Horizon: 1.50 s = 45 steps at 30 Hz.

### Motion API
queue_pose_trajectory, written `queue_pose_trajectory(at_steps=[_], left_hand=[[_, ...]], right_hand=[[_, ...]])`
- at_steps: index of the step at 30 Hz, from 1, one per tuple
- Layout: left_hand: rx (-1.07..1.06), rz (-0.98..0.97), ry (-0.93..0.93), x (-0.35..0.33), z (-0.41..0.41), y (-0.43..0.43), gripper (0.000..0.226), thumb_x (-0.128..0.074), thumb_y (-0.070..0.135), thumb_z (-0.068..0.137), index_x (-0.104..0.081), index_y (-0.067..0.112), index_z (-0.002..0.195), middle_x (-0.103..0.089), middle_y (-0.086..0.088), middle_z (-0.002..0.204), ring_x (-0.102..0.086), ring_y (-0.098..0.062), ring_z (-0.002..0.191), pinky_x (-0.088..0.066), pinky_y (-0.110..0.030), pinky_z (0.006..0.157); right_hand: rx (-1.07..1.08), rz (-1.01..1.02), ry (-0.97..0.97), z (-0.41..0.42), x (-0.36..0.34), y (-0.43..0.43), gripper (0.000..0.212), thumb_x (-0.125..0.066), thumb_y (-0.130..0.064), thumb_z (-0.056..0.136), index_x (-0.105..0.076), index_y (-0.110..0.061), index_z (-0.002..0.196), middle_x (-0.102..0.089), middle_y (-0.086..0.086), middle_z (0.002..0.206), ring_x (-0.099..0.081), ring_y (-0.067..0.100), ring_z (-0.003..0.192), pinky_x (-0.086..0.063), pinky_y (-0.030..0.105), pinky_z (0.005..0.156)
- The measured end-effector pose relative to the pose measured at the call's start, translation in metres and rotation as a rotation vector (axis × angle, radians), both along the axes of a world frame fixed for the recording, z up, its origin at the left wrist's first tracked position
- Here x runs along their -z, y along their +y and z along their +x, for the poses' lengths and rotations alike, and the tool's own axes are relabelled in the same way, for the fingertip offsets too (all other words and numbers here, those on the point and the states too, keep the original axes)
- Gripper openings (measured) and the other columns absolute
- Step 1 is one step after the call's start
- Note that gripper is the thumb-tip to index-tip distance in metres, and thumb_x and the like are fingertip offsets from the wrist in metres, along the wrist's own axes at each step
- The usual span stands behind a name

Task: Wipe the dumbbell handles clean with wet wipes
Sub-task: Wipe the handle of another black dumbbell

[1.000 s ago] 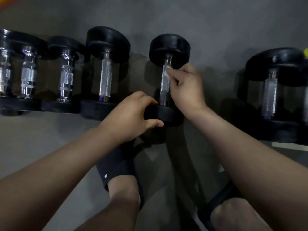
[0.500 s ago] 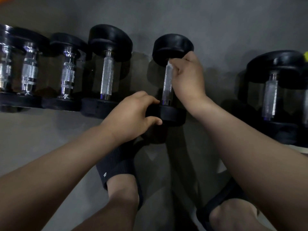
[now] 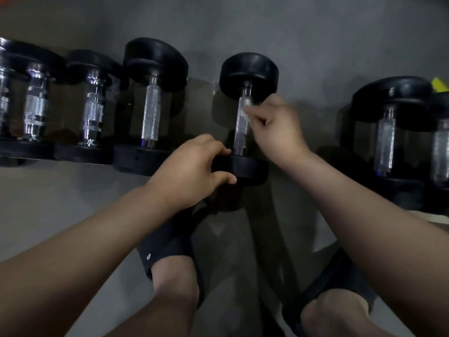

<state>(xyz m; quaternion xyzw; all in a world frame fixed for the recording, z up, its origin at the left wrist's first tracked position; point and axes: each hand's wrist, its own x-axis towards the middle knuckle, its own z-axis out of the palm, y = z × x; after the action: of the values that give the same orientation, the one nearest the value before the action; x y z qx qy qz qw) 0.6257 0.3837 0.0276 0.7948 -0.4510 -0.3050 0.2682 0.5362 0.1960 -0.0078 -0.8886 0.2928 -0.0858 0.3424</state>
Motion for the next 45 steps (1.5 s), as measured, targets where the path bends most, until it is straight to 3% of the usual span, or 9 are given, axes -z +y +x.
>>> queue_pose_trajectory(at_steps=[4,9,12,17,20,27,39,43,45], left_hand=[[-0.025,-0.016,0.008,0.001,0.001,0.001,0.054,-0.088,0.039,0.07,-0.071,0.012,0.113,-0.061,0.001,0.102,-0.061,-0.016,0.096,-0.051,-0.031,0.087],[-0.027,-0.012,0.007,0.001,-0.002,0.0,0.054,-0.087,0.04,0.071,-0.071,0.014,0.115,-0.062,0.002,0.105,-0.061,-0.017,0.101,-0.052,-0.038,0.091],[-0.049,-0.024,0.024,0.001,-0.002,0.003,0.053,-0.088,0.037,0.072,-0.071,0.014,0.116,-0.061,0.004,0.105,-0.061,-0.013,0.1,-0.051,-0.031,0.091],[-0.063,-0.023,0.029,0.002,-0.002,0.003,0.051,-0.087,0.036,0.071,-0.071,0.013,0.115,-0.061,0.003,0.103,-0.061,-0.014,0.1,-0.052,-0.033,0.09],[-0.056,-0.03,0.027,0.002,-0.004,0.001,0.052,-0.088,0.036,0.071,-0.071,0.012,0.114,-0.061,0.002,0.103,-0.061,-0.015,0.099,-0.052,-0.036,0.089],[-0.076,-0.027,0.03,0.004,-0.01,0.001,0.055,-0.087,0.039,0.072,-0.07,0.015,0.119,-0.06,0.004,0.107,-0.058,-0.018,0.105,-0.049,-0.034,0.094],[-0.011,-0.08,0.033,0.006,-0.009,-0.002,0.046,-0.085,0.025,0.078,-0.071,0.016,0.121,-0.059,0.003,0.104,-0.058,-0.021,0.101,-0.05,-0.038,0.093],[-0.002,-0.078,0.031,0.006,-0.012,-0.001,0.05,-0.083,0.029,0.08,-0.068,0.018,0.125,-0.057,0.004,0.107,-0.057,-0.018,0.103,-0.05,-0.036,0.094],[-0.035,-0.068,0.019,0.005,-0.014,-0.001,0.053,-0.084,0.033,0.079,-0.066,0.017,0.126,-0.058,0.003,0.109,-0.058,-0.016,0.104,-0.051,-0.034,0.095]], right_hand=[[-0.137,-0.024,0.027,-0.009,-0.005,-0.006,0.017,-0.068,-0.012,0.093,-0.079,-0.014,0.105,-0.056,0.002,0.088,-0.054,0.009,0.08,-0.036,0.004,0.074],[0.099,0.029,-0.041,0.011,0.003,-0.014,0.013,-0.069,-0.018,0.093,-0.081,-0.016,0.097,-0.061,-0.001,0.085,-0.059,0.011,0.078,-0.048,0.023,0.073],[-0.018,0.104,0.024,-0.016,0.003,-0.001,0.015,-0.069,-0.021,0.093,-0.078,-0.011,0.086,-0.064,0.009,0.085,-0.06,0.016,0.079,-0.047,0.027,0.074],[-0.29,0.101,0.129,-0.02,-0.007,-0.013,0.006,-0.075,-0.018,0.089,-0.08,-0.016,0.09,-0.06,-0.003,0.084,-0.056,0.003,0.075,-0.039,0.007,0.07],[-0.166,0.091,0.111,-0.003,-0.005,-0.027,0.006,-0.075,-0.023,0.089,-0.08,-0.019,0.089,-0.054,-0.014,0.081,-0.054,-0.004,0.073,-0.036,0.005,0.069],[-0.566,0.139,0.389,-0.006,-0.027,-0.024,0.017,-0.074,-0.013,0.085,-0.082,-0.024,0.094,-0.068,-0.01,0.092,-0.066,0.01,0.086,-0.053,0.03,0.081],[-0.461,0.077,0.287,-0.004,-0.028,-0.032,0.016,-0.074,-0.013,0.087,-0.082,-0.02,0.099,-0.065,-0.007,0.092,-0.063,0.01,0.087,-0.051,0.03,0.083],[-0.217,0.057,0.174,-0.006,-0.015,-0.035,0.017,-0.073,-0.013,0.089,-0.081,-0.02,0.103,-0.058,-0.007,0.09,-0.06,0.011,0.085,-0.042,0.011,0.075],[-0.29,0.101,0.215,-0.014,-0.014,-0.028,0.015,-0.075,-0.015,0.088,-0.081,-0.019,0.101,-0.062,-0.001,0.093,-0.063,0.015,0.087,-0.047,0.019,0.079]])
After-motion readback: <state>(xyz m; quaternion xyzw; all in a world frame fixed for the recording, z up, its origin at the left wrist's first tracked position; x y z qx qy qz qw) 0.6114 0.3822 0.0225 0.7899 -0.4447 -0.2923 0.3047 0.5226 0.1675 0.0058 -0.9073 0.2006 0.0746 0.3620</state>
